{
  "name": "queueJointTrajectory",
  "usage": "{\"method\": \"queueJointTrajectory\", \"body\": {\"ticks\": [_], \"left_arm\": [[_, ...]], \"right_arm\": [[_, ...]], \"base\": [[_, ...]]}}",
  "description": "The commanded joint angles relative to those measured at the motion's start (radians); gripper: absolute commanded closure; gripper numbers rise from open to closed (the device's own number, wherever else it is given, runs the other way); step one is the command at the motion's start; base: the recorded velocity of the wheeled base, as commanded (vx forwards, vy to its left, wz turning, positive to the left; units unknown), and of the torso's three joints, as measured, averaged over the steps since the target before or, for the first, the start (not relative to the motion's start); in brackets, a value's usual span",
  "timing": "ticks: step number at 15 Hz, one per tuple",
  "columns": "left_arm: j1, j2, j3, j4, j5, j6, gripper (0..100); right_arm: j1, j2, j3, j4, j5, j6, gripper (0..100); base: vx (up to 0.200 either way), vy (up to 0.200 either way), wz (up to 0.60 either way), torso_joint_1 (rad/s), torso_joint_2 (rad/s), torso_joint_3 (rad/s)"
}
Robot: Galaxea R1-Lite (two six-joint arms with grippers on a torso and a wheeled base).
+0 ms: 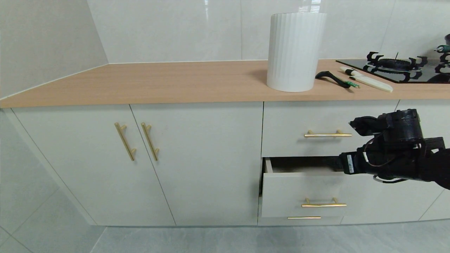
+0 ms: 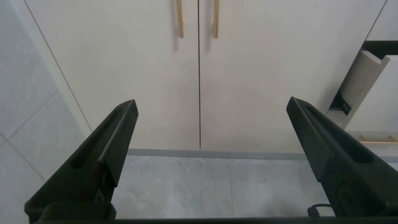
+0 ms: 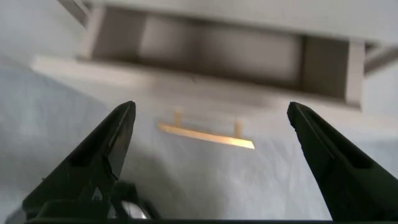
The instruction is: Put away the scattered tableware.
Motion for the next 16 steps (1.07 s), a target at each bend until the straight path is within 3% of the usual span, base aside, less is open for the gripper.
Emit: {"method": "queueJointTrajectory", "body": {"ticks": [1,5,16], "left_arm": [[0.0,0.0,0.0,0.0,0.0,0.0,0],[0.0,0.0,0.0,0.0,0.0,0.0,0],[0.0,0.0,0.0,0.0,0.0,0.0,0]], "right_arm": [[0.041,0.146,0.005,-0.124,-0.086,0.016,0],[0.064,0.275,-0.003,-0.245,-0.156,0.059,0],[0.059,0.264,0.008,-0.228,-0.163,0.053,0]], "base": [[0.0,0.0,0.0,0.0,0.0,0.0],[0.0,0.0,0.0,0.0,0.0,0.0],[0.0,0.0,0.0,0.0,0.0,0.0]]}}
